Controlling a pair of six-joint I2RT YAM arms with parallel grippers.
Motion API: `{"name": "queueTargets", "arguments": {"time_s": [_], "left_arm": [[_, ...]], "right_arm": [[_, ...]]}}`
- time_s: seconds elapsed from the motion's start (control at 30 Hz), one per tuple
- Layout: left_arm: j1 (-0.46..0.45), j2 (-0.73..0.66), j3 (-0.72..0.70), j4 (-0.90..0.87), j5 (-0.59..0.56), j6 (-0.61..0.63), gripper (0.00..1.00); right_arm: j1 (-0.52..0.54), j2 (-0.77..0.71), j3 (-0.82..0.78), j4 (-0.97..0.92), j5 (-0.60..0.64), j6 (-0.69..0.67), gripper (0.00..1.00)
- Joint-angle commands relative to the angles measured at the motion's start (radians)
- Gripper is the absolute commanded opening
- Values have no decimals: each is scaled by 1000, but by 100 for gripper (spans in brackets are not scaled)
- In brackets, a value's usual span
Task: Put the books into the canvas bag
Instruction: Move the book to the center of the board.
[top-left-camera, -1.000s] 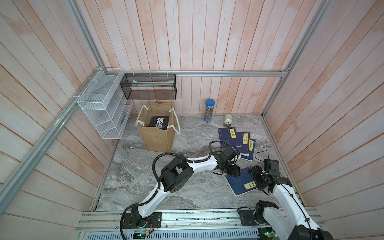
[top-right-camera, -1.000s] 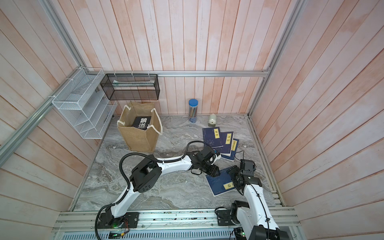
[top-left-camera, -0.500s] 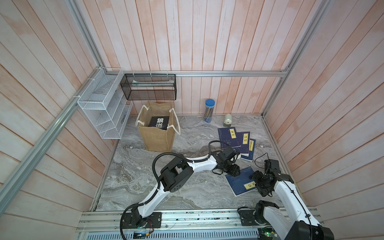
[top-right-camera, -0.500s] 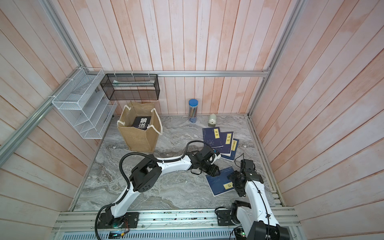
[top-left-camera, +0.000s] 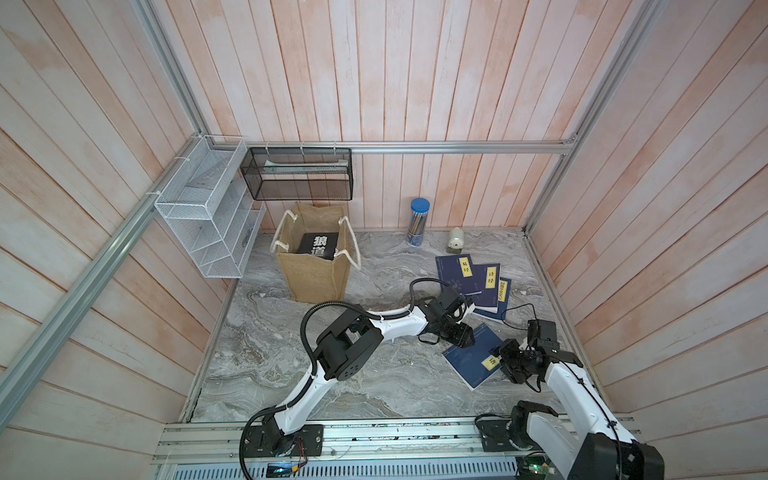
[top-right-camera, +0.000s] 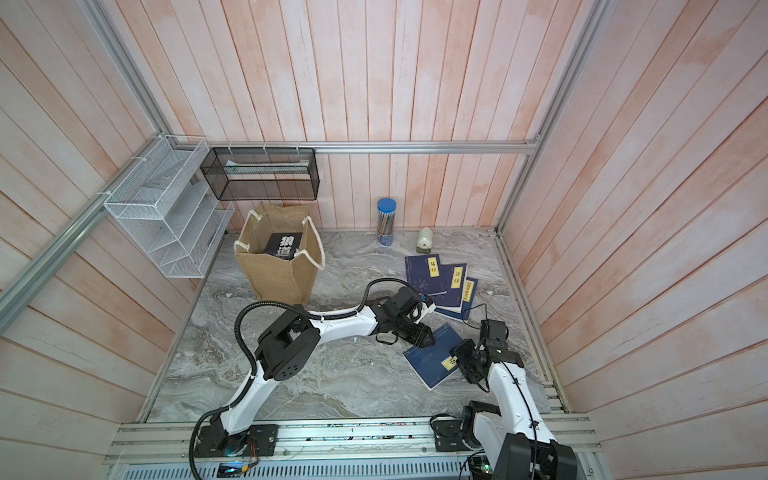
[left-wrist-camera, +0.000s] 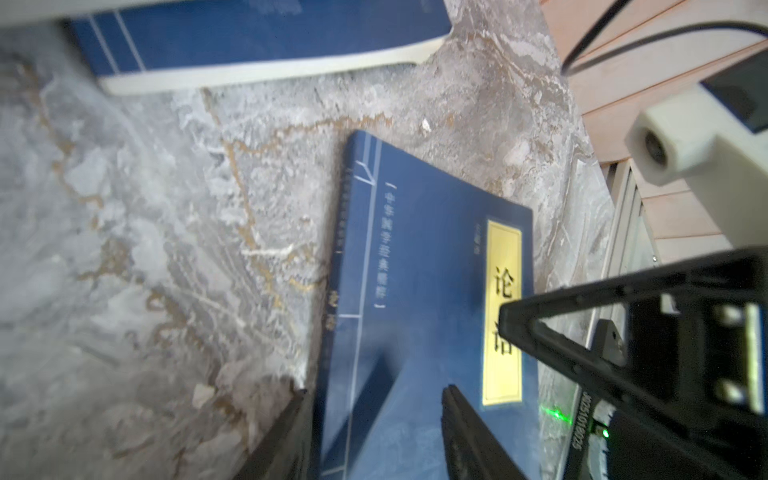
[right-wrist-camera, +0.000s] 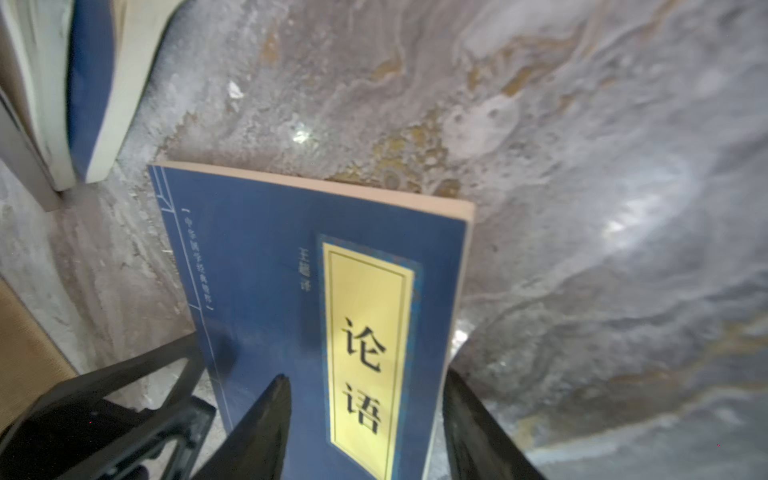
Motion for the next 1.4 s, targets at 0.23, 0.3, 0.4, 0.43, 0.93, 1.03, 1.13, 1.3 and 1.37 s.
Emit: {"name": "queueTargets", "arguments": {"time_s": [0.23, 0.3, 0.4, 0.43, 0.93, 1.03, 1.13, 1.3, 1.37], "left_arm": [[109, -247, -358, 165, 139, -175, 53], [131, -287, -420, 206, 139, -209, 52], [161, -335, -489, 244, 139, -247, 51], [170, -351, -512, 256, 139, -258, 51], [203, -524, -792, 321, -37, -362, 48], [203, -518, -815, 356, -23, -391, 48], [203, -513, -828, 396, -5, -428, 48], [203, -519, -826, 462, 35, -483, 44], [203, -538, -824, 471, 39, -494, 41]], "right_arm": [[308, 145, 32, 168, 4, 61, 49], [396, 191, 47, 221, 16, 116, 47], [492, 253, 75, 288, 18, 167, 43], [515, 270, 88, 303, 19, 173, 42], [641, 399, 103, 396, 27, 138, 17], [659, 405, 76, 419, 25, 143, 13], [676, 409, 49, 448, 23, 153, 7], [692, 419, 41, 473, 24, 149, 4], [696, 424, 48, 470, 30, 137, 3]]}}
